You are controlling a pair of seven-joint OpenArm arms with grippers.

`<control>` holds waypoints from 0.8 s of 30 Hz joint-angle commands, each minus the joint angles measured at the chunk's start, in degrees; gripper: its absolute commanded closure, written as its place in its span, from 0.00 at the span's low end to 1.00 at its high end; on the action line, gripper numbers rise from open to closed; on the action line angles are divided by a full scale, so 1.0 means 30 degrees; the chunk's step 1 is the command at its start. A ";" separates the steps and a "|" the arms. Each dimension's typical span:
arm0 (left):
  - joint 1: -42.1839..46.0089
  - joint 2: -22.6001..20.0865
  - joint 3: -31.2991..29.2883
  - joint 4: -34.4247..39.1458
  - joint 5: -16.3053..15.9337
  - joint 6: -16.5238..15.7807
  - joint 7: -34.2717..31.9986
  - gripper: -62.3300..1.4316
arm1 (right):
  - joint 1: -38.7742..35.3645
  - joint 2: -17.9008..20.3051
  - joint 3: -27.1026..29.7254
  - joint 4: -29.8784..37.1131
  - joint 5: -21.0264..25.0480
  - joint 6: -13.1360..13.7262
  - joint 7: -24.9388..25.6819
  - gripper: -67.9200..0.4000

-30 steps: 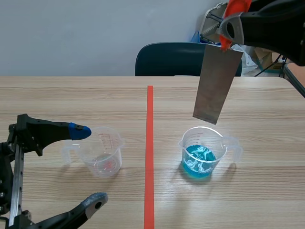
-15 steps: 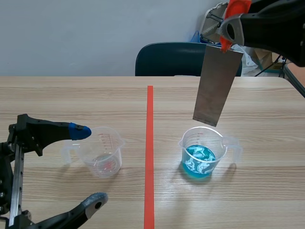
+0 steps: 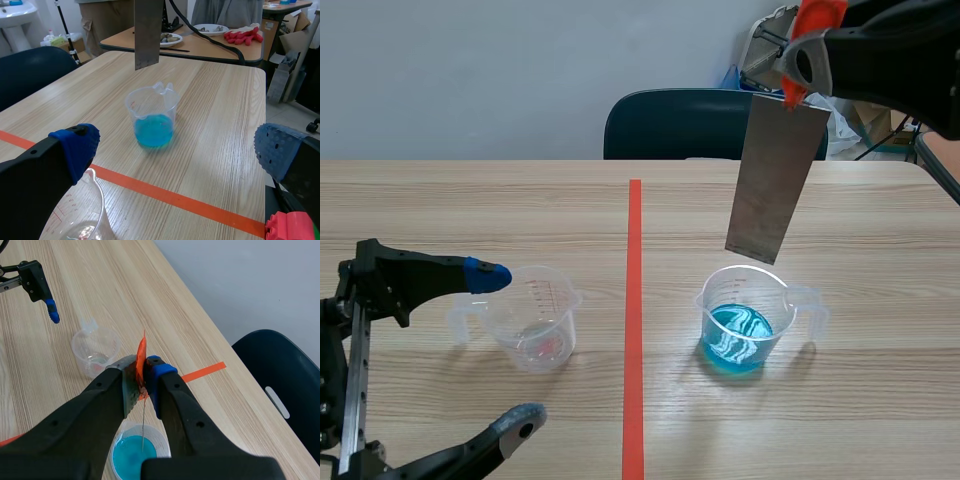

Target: Do the redox reaction experiment

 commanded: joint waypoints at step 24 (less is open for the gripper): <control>-0.0058 0.0102 -0.0051 0.0204 -0.0182 -0.0015 -0.0189 0.00 | 0.0168 0.0153 0.0058 0.0073 0.0204 0.0131 0.0153 0.98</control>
